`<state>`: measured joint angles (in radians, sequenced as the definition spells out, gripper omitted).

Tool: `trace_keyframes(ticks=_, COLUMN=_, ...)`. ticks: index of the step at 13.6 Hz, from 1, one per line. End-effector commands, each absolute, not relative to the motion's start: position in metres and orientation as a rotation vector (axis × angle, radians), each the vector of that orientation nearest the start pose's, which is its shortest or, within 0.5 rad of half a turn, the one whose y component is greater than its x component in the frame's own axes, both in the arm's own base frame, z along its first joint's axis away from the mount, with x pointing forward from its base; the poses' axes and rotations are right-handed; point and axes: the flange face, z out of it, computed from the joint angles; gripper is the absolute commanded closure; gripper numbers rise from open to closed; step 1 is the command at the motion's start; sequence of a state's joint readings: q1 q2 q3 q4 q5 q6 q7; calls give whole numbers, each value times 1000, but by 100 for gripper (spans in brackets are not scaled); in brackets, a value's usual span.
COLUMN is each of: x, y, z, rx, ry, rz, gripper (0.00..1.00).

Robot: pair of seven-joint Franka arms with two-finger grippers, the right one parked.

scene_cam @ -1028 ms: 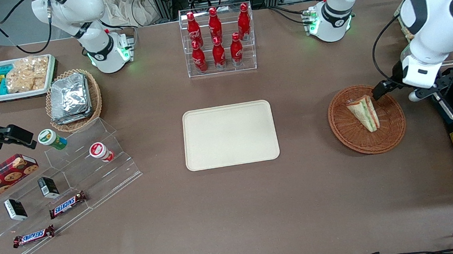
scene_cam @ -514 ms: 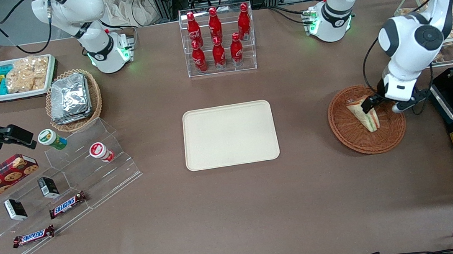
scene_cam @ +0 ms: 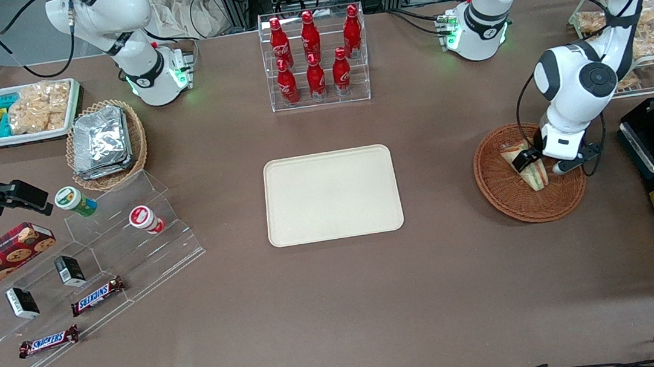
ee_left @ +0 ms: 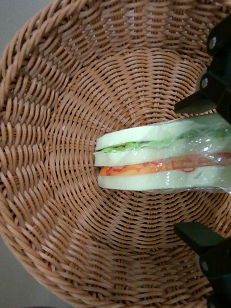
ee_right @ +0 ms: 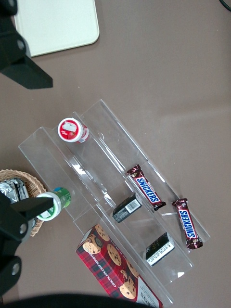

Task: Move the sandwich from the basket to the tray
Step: 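Lower the open left gripper around the sandwich and close it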

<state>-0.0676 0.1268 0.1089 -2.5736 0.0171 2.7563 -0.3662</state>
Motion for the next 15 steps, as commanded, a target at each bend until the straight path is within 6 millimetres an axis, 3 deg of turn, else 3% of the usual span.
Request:
trace_keyframes(ticks=1, x=452, y=19, z=224, rx=-3071, ry=-630, rz=-119, gripper=17)
trace_keyframes(ticks=3, x=453, y=17, z=225, rx=-3072, ry=-628, rz=-122, gripper=73)
trace_keyframes(ticks=4, x=454, y=15, z=225, rx=-3068, ry=-646, rz=-119, gripper=90)
trace_keyframes(ticks=5, x=454, y=13, z=226, rx=-3066, ry=-663, rz=-117, gripper=100)
trace_keyframes(ticks=9, x=456, y=10, z=232, rx=-3067, ry=-671, rz=-121, gripper=100)
trace_keyframes(ticks=11, x=458, y=8, z=247, rx=-3073, ry=-662, rz=-139, gripper=100)
trace_keyframes(ticks=13, x=459, y=7, z=277, rx=-3077, ry=-644, rz=-95, gripper=100)
trace_keyframes(ticks=15, x=461, y=-8, z=318, rx=-3087, ry=-590, rz=-61, gripper=100)
